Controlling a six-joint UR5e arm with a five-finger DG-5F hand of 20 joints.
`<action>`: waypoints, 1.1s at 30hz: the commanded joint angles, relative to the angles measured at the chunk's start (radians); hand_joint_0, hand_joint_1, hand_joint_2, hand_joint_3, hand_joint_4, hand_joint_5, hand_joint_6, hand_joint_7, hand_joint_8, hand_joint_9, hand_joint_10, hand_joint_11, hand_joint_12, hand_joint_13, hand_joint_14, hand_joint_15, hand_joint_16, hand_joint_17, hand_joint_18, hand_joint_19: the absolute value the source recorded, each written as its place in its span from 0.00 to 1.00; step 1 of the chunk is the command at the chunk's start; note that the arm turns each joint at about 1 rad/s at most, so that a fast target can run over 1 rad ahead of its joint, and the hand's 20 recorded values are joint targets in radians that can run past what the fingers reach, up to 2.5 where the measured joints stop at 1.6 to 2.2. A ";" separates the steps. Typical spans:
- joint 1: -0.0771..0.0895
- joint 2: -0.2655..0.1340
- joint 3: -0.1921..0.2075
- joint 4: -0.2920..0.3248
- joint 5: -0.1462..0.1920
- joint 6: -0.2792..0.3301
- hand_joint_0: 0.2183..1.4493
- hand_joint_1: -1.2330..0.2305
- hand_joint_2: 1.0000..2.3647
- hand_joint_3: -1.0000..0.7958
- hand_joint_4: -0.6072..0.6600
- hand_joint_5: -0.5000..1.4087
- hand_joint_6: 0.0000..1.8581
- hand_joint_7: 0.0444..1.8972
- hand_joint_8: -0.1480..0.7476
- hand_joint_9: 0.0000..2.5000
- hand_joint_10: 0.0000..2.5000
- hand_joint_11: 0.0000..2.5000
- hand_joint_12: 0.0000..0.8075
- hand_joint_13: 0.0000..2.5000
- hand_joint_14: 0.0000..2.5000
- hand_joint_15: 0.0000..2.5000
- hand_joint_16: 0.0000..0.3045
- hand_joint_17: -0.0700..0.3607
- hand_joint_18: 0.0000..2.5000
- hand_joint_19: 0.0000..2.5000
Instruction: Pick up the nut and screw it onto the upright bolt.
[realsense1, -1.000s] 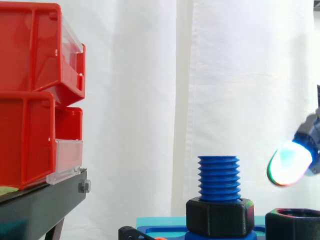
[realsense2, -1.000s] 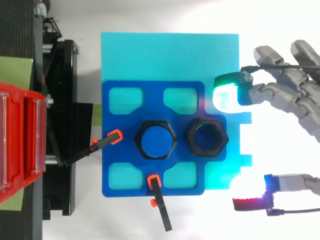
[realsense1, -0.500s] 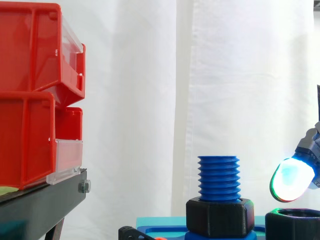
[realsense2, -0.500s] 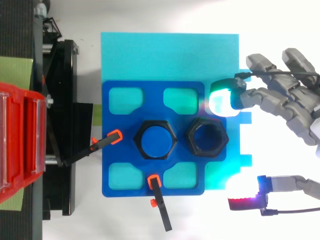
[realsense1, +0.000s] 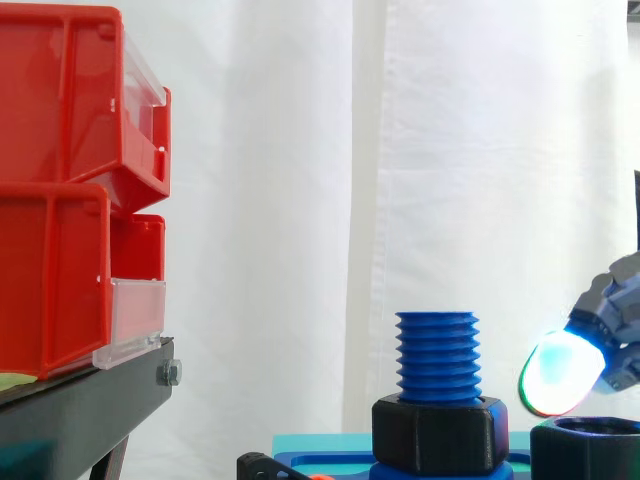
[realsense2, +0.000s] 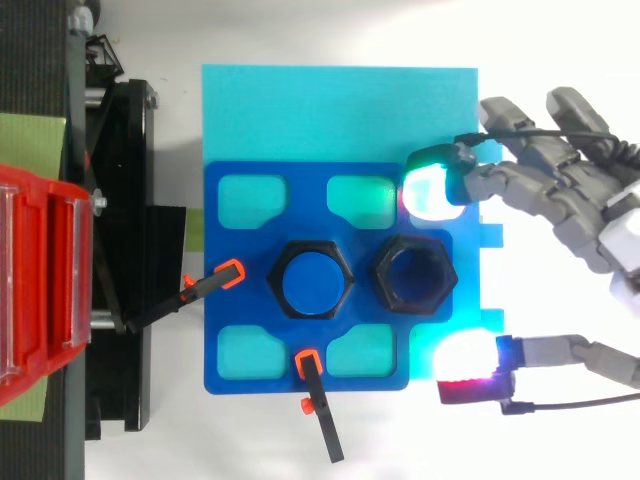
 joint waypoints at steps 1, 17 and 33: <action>-0.003 -0.024 0.000 0.041 -0.009 -0.002 0.14 0.29 0.00 0.28 0.64 0.11 0.27 0.35 0.48 0.00 0.00 0.00 0.49 0.00 0.00 0.00 0.18 0.45 0.00 0.00; -0.014 -0.026 0.000 0.073 -0.046 -0.003 0.23 0.23 0.00 0.28 0.65 0.12 0.27 0.38 0.47 0.05 0.00 0.00 0.44 0.03 0.00 0.00 0.15 0.40 0.00 0.00; -0.040 -0.027 -0.002 0.033 -0.116 -0.005 0.24 0.21 0.00 0.28 0.67 0.12 0.27 0.40 0.48 0.07 0.00 0.00 0.44 0.05 0.00 0.00 0.15 0.40 0.00 0.00</action>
